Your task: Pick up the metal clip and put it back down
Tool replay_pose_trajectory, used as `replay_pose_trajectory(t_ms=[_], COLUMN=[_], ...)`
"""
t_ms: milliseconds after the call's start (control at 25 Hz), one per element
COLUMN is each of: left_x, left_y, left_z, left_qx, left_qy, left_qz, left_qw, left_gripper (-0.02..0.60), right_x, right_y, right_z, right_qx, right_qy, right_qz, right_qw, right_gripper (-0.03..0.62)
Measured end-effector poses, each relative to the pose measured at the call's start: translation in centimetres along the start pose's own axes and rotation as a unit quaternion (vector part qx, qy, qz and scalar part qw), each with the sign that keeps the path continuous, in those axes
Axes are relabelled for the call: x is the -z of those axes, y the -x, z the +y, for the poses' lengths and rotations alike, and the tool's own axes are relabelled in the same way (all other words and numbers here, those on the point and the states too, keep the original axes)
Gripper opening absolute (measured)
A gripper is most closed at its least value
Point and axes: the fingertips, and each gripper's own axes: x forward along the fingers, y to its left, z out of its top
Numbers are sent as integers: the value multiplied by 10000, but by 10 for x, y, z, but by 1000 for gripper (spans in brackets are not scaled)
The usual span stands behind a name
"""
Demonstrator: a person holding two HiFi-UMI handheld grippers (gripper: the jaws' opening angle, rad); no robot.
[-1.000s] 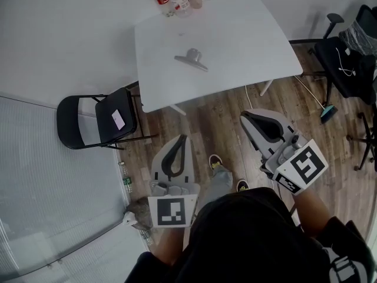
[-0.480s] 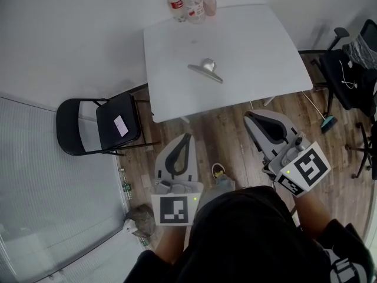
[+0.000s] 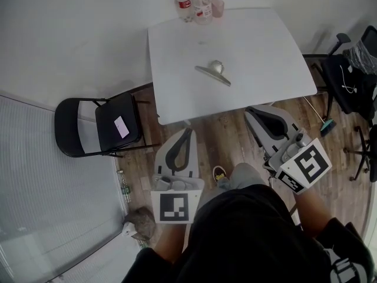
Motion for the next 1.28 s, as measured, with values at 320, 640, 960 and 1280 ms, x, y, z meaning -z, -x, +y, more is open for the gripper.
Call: replay_pose_trajectory(t_ms=[320,640,960,1280], left_x=[-1,-1,9,21], left_y=[-14,-60,-130,-193], left_z=[3,15,41,62], left_qx=[85,132,88,35], left_qy=[-9,-11,73,-66], left_qz=[21,146,442,641], left_qw=[10000,9998,9990,9979], left_gripper=[23,21,21,22], right_x=[-2,6,25,51], right_y=[-3,-28,-77,-117], right_z=[-16,-59,-118,-171], right_qx=[139,170,31,-90], right_qy=[17,-95,-196,-429], right_qz=[25,117,375,597], right_qw=[9999,9997,9991,9972], right_gripper=[18,18,18,18])
